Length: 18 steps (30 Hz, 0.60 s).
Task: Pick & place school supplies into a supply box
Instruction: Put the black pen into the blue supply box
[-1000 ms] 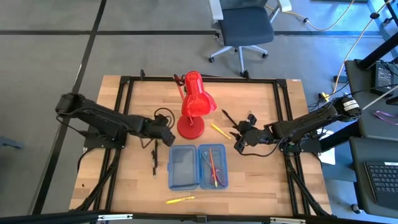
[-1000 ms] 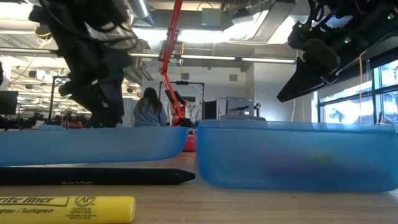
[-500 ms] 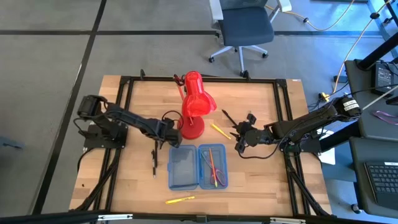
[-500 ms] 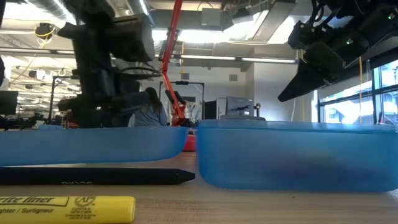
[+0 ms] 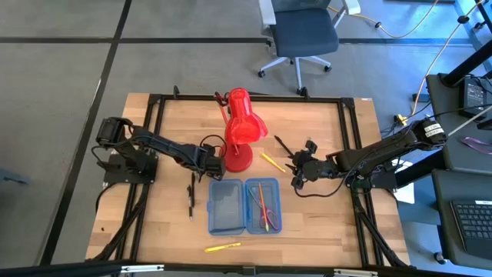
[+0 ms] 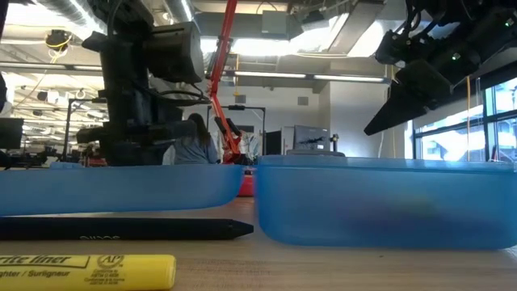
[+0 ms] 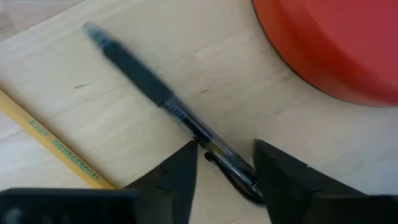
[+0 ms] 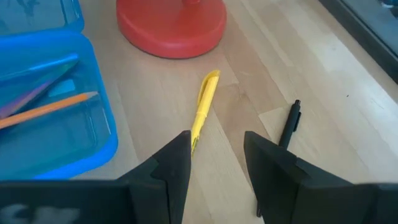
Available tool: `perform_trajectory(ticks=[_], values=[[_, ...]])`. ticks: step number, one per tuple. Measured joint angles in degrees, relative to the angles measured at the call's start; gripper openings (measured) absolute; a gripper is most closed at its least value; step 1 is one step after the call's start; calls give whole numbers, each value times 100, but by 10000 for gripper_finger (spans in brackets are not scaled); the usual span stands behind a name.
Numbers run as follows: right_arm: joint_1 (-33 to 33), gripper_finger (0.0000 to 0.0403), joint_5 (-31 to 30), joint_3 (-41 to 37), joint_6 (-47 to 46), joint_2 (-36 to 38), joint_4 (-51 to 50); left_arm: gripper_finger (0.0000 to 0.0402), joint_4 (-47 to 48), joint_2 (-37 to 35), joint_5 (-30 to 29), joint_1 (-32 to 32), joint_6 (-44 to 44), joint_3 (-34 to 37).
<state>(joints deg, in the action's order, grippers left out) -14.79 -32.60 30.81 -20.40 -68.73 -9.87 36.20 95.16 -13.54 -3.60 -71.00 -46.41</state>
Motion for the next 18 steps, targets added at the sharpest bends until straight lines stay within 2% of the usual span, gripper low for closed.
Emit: perform_trajectory(ticks=[10, 18], values=[[0, 152, 127, 0, -4, 0, -78, 66, -39, 8, -67, -4, 296, 7], [0, 152, 127, 0, 9, 0, -80, 40, -35, -62, -121, -7, 370, 29]])
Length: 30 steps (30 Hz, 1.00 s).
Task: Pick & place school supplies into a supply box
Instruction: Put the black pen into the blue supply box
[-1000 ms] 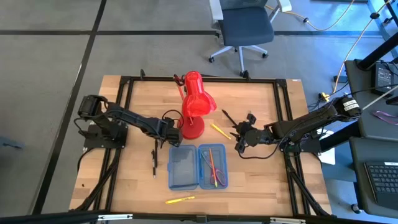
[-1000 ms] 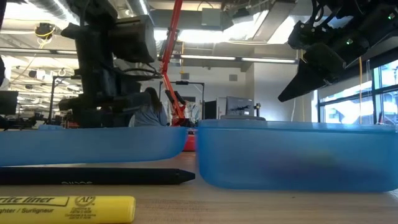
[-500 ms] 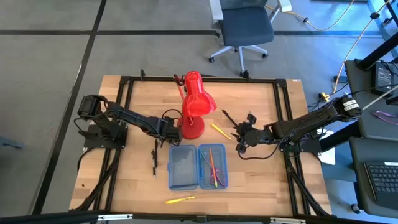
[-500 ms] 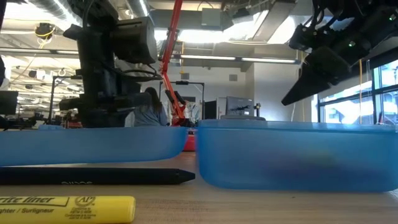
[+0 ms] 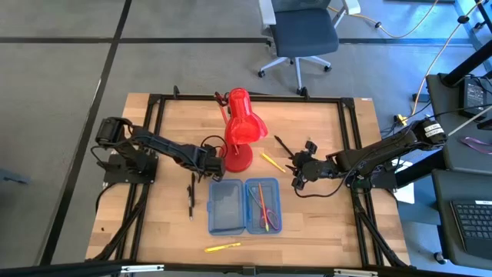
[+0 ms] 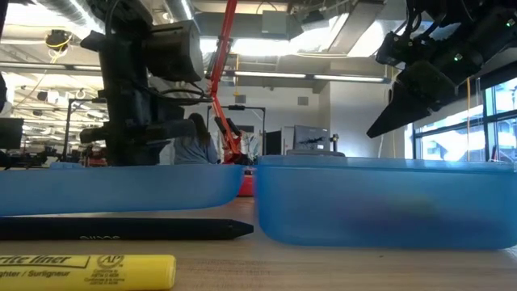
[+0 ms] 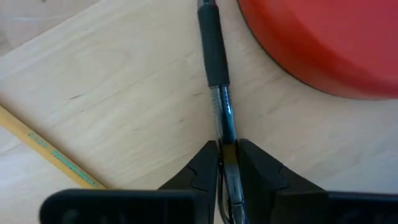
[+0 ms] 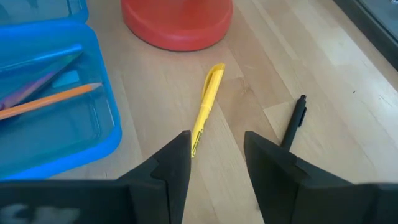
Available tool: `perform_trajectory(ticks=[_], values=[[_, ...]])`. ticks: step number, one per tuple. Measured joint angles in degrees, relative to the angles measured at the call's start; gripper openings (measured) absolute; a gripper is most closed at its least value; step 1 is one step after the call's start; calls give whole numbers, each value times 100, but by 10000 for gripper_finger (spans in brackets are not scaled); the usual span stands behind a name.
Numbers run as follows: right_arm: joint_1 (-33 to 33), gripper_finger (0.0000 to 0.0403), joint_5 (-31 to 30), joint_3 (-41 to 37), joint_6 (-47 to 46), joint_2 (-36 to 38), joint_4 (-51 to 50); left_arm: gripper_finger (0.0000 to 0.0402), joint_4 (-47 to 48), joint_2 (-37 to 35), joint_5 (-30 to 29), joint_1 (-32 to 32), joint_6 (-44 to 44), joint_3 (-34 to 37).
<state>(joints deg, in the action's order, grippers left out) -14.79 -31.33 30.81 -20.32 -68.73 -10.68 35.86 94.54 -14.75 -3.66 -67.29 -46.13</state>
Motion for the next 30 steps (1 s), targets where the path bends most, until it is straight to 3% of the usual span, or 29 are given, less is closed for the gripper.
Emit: perform_trajectory(ticks=[14, 17, 23, 30], values=[[0, 152, -2, 0, 0, 0, -83, 37, -37, -898, 93, -9, 265, 32], [-1, 152, -3, 0, 0, 0, -131, 35, -511, -1174, 343, -127, 357, 30], [0, 152, -7, 2, 3, 0, -287, 32, -2400, -1176, 866, -681, 551, 8], [4, 152, -11, 2, 137, 0, -308, 32, -2767, -542, 377, -1441, 359, -701]])
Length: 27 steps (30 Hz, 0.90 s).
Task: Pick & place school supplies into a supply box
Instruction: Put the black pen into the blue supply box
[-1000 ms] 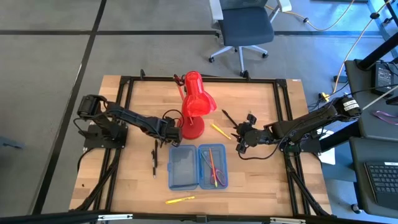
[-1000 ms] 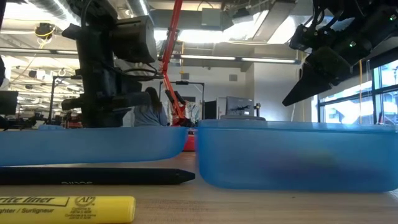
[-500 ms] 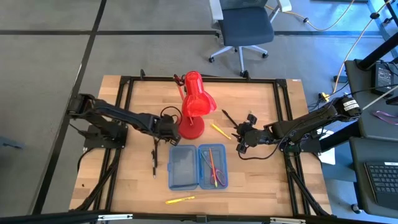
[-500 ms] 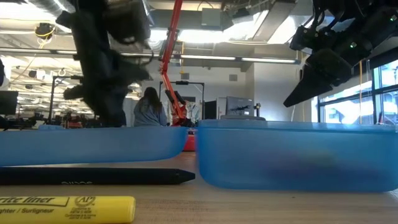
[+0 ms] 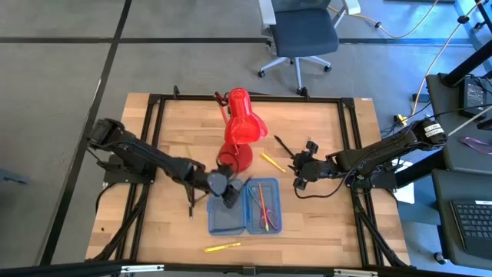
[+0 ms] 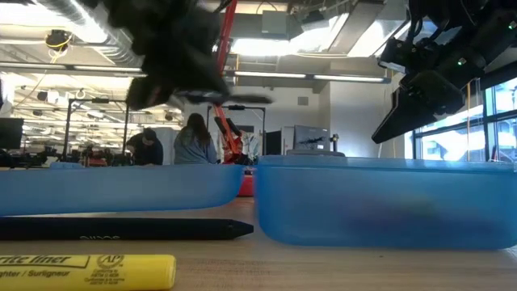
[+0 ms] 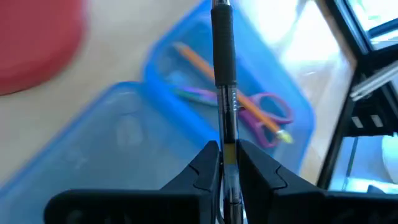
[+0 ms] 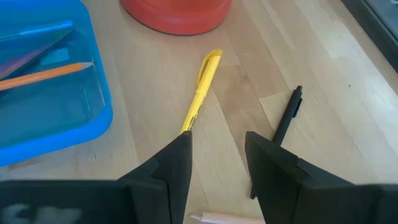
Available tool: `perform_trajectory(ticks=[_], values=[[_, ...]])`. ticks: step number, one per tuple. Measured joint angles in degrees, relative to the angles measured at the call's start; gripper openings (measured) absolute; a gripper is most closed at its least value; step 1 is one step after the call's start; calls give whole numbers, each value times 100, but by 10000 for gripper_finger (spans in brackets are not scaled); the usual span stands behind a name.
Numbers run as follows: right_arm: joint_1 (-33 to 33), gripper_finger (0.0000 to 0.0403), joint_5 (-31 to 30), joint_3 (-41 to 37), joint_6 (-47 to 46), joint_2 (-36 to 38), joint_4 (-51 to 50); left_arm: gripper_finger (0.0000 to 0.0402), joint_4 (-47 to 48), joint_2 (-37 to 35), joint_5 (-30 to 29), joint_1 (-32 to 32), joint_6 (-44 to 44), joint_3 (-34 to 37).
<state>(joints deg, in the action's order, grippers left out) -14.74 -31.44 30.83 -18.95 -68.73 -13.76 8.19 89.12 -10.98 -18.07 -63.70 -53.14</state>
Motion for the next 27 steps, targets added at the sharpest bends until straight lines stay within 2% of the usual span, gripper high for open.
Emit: perform_trajectory(ticks=[7, 14, 19, 27], values=[[41, 152, -43, 0, 340, 0, 2, 31, 735, 1335, -283, -391, -43, -1543], [168, 152, -42, 0, 863, 0, 25, 31, 1081, 2453, -455, -439, -457, -2609], [222, 152, -22, 0, 1179, 0, 20, 33, 999, 2874, -496, -355, -688, -2990], [225, 152, 334, 0, 1497, 0, -17, 44, 996, 3025, -441, -318, -1204, -2937]])
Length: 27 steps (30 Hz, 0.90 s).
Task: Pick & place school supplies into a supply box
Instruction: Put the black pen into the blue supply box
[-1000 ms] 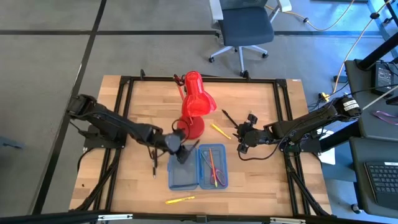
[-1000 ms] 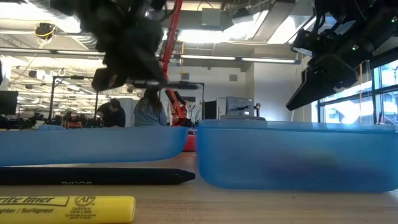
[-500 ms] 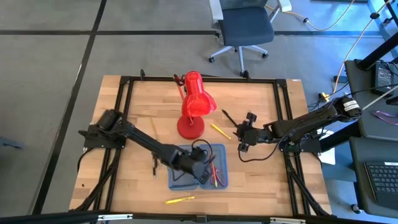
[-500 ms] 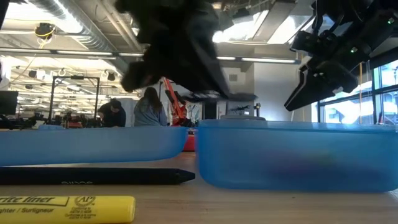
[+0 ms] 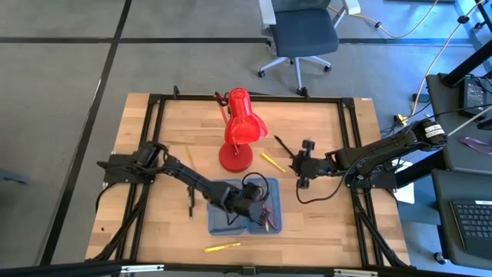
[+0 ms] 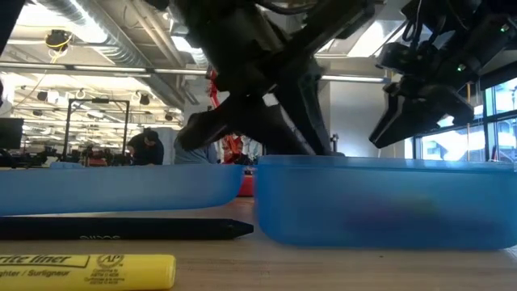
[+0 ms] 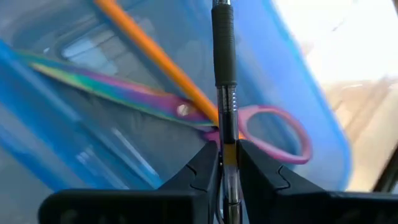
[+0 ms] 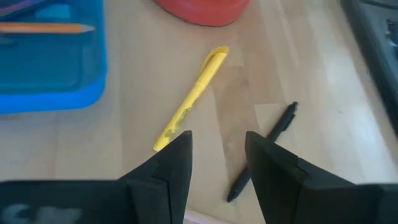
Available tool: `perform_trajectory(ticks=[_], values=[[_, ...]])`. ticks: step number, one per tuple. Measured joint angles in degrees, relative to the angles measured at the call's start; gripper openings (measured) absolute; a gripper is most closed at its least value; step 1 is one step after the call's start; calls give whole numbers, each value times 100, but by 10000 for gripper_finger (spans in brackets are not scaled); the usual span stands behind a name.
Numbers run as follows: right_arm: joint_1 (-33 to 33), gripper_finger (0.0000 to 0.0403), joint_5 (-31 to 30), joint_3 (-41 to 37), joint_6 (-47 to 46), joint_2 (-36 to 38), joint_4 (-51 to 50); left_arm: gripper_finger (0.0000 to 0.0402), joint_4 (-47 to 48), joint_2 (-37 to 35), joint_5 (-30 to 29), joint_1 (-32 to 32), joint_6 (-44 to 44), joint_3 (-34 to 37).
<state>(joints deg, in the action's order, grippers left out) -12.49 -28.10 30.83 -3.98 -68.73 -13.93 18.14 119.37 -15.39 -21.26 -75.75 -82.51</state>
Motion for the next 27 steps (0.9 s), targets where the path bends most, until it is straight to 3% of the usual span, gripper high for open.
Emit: perform_trajectory(ticks=[10, 21, 27], values=[[0, 152, 564, 0, 8, 0, -205, 71, -19, -4, -206, 15, -111, 16], [0, 152, 586, 0, 1, 0, -305, 131, 74, -235, -65, 166, 126, 16], [0, 152, 586, 0, -10, 0, -329, 145, 1319, -879, -657, 65, -253, 8]])
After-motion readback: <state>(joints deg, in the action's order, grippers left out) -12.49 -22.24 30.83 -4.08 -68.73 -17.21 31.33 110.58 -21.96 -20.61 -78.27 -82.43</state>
